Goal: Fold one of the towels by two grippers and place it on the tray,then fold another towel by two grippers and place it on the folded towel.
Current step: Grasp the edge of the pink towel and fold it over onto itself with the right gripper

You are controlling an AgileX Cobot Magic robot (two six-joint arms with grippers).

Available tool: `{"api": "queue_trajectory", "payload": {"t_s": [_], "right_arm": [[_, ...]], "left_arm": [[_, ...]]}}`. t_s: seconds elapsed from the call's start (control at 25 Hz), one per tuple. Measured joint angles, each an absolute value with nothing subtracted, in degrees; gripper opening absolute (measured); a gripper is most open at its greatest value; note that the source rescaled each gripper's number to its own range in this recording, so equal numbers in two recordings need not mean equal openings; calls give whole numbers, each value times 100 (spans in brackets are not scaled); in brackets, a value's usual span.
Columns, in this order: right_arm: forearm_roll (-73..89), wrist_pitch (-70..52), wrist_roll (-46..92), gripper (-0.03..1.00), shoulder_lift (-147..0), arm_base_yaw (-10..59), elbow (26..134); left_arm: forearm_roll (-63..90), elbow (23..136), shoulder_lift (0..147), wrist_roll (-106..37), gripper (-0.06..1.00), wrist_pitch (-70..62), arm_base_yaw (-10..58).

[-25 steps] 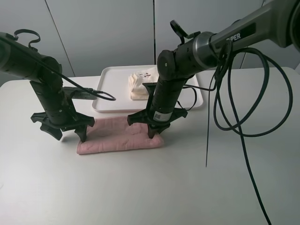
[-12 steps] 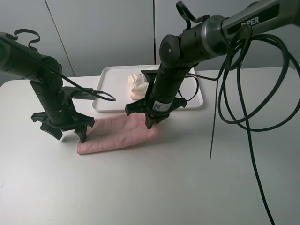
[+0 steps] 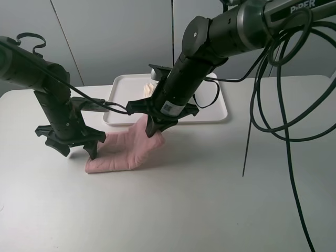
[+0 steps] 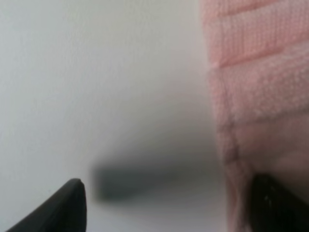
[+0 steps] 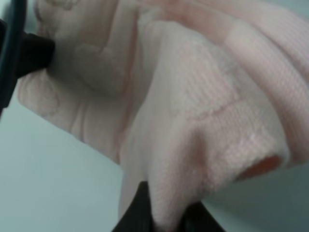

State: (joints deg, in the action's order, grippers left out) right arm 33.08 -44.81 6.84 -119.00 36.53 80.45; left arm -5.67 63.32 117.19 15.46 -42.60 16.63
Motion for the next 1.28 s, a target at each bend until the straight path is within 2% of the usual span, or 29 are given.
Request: {"api": "queue_trajectory", "payload": {"t_s": [0.44, 1.0, 1.28], "right_arm": [[6227, -4219, 2711, 4, -12578, 3653, 8045], [7868, -4305, 3947, 4, -13060, 3653, 8032], [8007, -4316, 4129, 4, -13060, 3653, 8032]], "left_arm": [[-580, 6332, 11719, 1522, 90, -4260, 1663], [-580, 6332, 11717, 1399, 90, -4250, 1663], [-580, 6323, 11707, 1291, 90, -4250, 1663]]}}
